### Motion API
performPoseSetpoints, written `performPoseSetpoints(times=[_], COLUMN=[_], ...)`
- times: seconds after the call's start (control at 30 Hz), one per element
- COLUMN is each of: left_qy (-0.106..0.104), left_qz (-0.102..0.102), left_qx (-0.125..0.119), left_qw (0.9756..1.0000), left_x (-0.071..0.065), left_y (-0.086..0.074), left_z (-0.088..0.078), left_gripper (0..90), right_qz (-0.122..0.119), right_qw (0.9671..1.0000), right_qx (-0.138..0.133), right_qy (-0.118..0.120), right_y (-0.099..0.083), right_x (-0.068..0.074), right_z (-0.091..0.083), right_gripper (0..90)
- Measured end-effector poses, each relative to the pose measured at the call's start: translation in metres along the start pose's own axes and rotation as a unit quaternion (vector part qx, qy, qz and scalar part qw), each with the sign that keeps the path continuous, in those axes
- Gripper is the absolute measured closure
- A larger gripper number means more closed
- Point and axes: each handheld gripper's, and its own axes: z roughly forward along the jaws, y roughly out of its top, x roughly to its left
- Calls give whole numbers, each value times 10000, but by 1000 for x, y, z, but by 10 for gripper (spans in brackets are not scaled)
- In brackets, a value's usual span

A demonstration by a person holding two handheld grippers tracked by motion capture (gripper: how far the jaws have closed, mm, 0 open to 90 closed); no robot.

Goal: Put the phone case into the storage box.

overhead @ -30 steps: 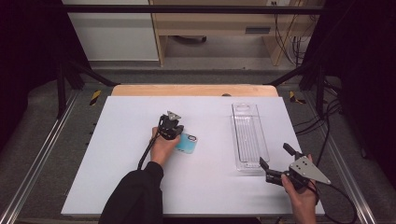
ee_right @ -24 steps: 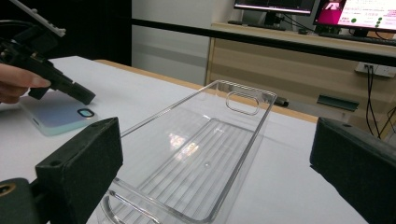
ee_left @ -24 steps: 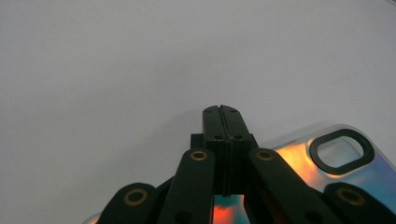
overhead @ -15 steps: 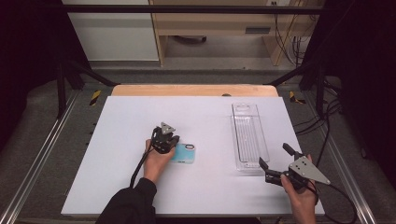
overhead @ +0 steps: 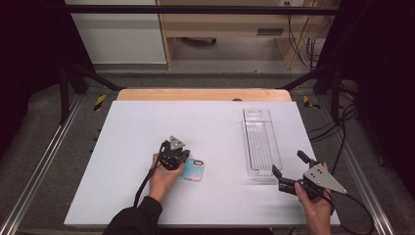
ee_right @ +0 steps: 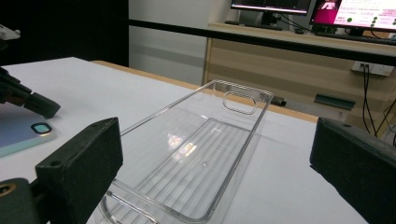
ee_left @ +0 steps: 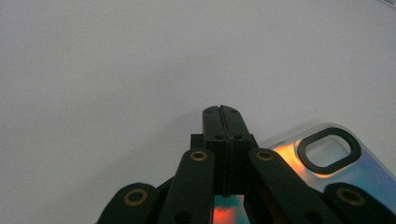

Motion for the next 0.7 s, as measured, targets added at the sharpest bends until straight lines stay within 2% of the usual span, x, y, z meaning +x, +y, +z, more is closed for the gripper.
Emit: performPoseSetpoints(times=[0.23, 0.3, 0.7], left_qy=[-129, -184, -354], left_qz=[178, 313, 383], left_qx=[92, 154, 171], left_qw=[9997, 9992, 9985], left_x=[-14, -20, -36], left_y=[-1, -3, -15], left_z=[-4, -7, -21], left_gripper=[900, 900, 900], right_qz=[50, 30, 119], right_qw=[10000, 10000, 9999], right_qx=[-29, -24, -59], right_qy=[-4, 5, -44], right_y=[0, 0, -2], right_x=[-1, -1, -4], right_z=[-1, 0, -3], right_gripper=[30, 30, 31])
